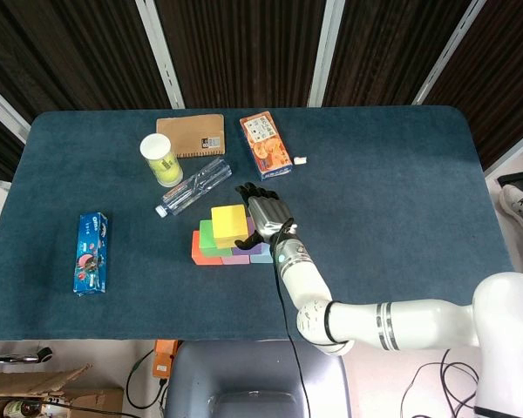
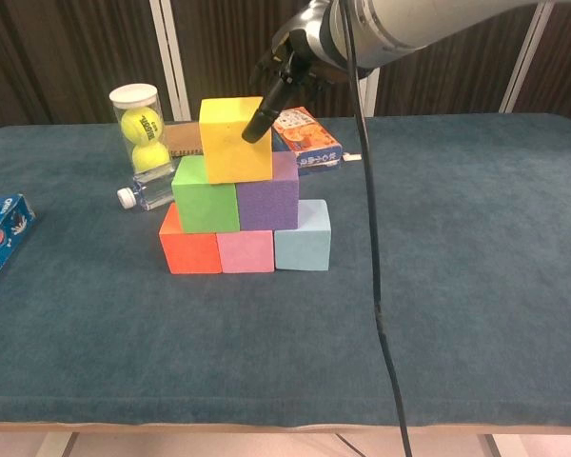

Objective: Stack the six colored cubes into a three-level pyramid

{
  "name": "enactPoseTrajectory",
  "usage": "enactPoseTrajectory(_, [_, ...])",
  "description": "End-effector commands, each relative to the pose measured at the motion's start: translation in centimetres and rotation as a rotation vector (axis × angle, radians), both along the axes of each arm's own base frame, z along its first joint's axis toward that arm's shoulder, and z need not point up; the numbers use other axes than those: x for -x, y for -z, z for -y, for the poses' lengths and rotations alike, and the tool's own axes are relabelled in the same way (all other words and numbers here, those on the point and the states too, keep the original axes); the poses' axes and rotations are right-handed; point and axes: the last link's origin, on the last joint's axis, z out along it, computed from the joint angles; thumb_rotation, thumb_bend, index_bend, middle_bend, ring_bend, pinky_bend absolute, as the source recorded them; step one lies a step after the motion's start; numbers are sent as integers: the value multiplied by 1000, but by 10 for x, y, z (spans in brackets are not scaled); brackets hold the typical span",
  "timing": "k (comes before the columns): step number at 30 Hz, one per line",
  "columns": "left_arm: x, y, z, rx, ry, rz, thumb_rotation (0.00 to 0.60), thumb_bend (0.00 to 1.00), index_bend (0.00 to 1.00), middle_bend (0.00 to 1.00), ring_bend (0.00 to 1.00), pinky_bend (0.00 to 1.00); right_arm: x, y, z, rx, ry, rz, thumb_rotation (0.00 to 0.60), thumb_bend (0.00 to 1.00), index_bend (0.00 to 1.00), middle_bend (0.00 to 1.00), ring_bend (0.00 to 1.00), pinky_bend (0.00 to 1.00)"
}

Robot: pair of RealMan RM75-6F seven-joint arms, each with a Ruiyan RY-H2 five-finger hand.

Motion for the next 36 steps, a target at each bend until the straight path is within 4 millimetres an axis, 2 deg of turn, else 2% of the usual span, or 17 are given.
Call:
enactPoseTrajectory(1, [-1,-2,1,-7,4,2,467,47,212,183,64,51,2,-10,-2,10,-9,17,600,169,26,0,0,0])
enactPoseTrajectory(4, [-3,-2,2,-11,11,7,466,47,211,182,63,51,12,-22,-8,26,-23,6,600,169,15,0,0,0])
enactPoseTrajectory(7, [-9,-2,4,-2,28,22,468,47,212,182,64,51,31,-38,-19,52,-52,-30,600,170,6,0,0,0])
enactPoseTrajectory(11, [-20,-2,8,9,38,-4,483,47,200,179,62,51,73,-69,-42,129,-86,-90,600,169,2,0,0,0])
enactPoseTrajectory(16, [-36,-1,21,61,-10,-57,512,47,151,72,7,51,133,-96,-73,218,-115,-171,600,169,2,0,0,0])
enactPoseTrajectory(18, [-45,2,26,62,4,-68,517,47,116,44,0,51,164,-103,-88,245,-116,-189,600,169,2,0,0,0])
enactPoseTrajectory(20, [-53,7,31,63,37,-63,535,47,40,12,0,51,199,-108,-105,268,-122,-235,600,170,3,0,0,0])
enactPoseTrajectory(22, [-55,12,36,51,54,-65,551,47,3,0,0,51,230,-112,-121,287,-123,-289,600,169,3,0,0,0])
enactPoseTrajectory(25, [-51,29,44,-8,57,-125,565,47,0,0,0,51,280,-115,-150,355,-115,-396,600,169,3,0,0,0])
enactPoseTrajectory(26, [-49,35,46,-32,53,-147,573,47,0,0,0,51,291,-115,-158,379,-113,-426,600,169,3,0,0,0])
enactPoseTrajectory(31, [-46,63,48,-180,93,-188,600,47,0,0,0,48,339,-108,-196,492,-47,-508,600,169,3,0,0,0])
enactPoseTrajectory(36, [-42,76,58,-105,66,-266,600,47,0,0,0,45,360,-102,-212,557,5,-466,600,168,4,0,0,0])
